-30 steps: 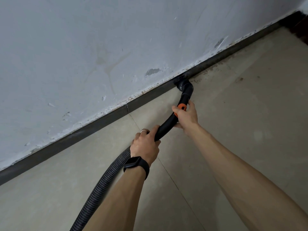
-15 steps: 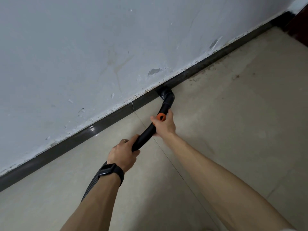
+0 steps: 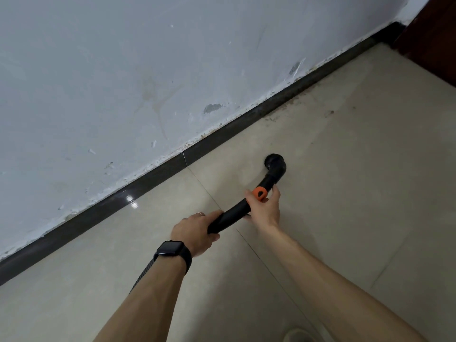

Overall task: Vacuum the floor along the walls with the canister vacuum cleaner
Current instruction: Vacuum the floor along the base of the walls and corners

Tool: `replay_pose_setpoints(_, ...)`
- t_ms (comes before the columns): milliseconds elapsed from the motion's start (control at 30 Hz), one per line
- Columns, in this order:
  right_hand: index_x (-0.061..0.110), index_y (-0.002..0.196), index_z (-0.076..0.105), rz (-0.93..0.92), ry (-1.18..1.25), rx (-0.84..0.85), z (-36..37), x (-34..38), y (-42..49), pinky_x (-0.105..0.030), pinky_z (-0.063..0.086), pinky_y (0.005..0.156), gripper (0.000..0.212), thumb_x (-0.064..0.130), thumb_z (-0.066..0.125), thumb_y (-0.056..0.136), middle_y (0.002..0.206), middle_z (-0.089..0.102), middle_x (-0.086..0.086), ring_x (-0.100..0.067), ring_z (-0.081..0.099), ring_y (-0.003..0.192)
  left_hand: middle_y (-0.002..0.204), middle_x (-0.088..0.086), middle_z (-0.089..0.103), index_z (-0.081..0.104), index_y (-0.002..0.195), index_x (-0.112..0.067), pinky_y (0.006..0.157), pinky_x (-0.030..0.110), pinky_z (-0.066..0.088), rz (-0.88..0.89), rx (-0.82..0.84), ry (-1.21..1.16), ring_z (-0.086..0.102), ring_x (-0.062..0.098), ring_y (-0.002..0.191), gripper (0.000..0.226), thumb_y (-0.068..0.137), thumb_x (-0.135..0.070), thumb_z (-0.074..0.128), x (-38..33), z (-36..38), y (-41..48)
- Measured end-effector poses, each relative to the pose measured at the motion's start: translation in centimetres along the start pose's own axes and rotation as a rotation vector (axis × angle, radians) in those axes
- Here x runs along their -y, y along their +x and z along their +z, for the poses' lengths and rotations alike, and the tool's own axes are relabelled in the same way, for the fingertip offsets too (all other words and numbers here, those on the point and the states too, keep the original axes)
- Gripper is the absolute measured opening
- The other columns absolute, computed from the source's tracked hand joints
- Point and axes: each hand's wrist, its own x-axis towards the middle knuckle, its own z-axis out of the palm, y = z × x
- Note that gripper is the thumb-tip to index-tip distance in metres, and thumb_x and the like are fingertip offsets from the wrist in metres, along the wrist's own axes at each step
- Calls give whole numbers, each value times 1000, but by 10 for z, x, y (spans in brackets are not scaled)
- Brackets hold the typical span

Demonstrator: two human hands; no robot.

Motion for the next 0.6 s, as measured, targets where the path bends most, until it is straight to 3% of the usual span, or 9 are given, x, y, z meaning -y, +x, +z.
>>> replay_pose_setpoints(133,40,162,17,43,67,114,-3,10,8,-36,65,73,92,13,73,94,138,57,-8,-26,67,112,103,-7,62,37,135,-53,73,33,48,-8,-31,-14,59,22,89,48,94,-41,59,-15,-2,12)
replay_pose_setpoints(367,42,162,11,54,-13,165,5,21,29,-48,65,74,92,14,70,97,143,54,-10,-33,65,117,94,-8,62,38,134,-54,68,31,45,-58,-58,-65,54,20,81,49,92,-43,58,-27,-1,28)
replay_pose_setpoints(600,41,161,18,24,-16,146,0,34,58,-39,64,63,86,10,67,98,138,56,-11,-32,64,116,100,-4,63,31,141,-55,68,33,47,-76,-107,-62,60,22,86,54,94,-43,56,-43,2,55)
